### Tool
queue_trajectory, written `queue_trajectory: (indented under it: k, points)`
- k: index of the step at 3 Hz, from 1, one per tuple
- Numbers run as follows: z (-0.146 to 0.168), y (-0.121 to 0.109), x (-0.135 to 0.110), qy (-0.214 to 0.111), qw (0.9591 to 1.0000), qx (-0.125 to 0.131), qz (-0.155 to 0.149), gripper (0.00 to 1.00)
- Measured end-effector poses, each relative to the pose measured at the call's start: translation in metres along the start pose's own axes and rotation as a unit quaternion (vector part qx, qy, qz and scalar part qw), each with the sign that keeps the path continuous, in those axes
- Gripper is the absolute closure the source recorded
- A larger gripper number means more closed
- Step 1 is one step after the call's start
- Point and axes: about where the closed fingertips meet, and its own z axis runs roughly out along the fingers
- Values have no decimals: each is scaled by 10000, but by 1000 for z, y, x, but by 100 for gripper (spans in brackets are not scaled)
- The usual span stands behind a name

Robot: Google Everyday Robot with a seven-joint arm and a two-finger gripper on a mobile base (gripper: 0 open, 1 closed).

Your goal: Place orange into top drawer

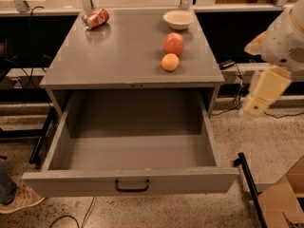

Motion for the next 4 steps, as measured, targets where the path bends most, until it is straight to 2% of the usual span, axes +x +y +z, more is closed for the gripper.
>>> queue_trajectory:
  k: [1, 2, 3, 4]
  points:
    - [48, -32, -25, -860, 9951, -88, 478, 0]
    - [84, -63, -47, -1698, 9802, -16, 1017, 0]
    - [83, -76, -54, -1841, 9770, 205, 1059, 0]
    - [83, -76, -54, -1838, 9770, 205, 1059, 0]
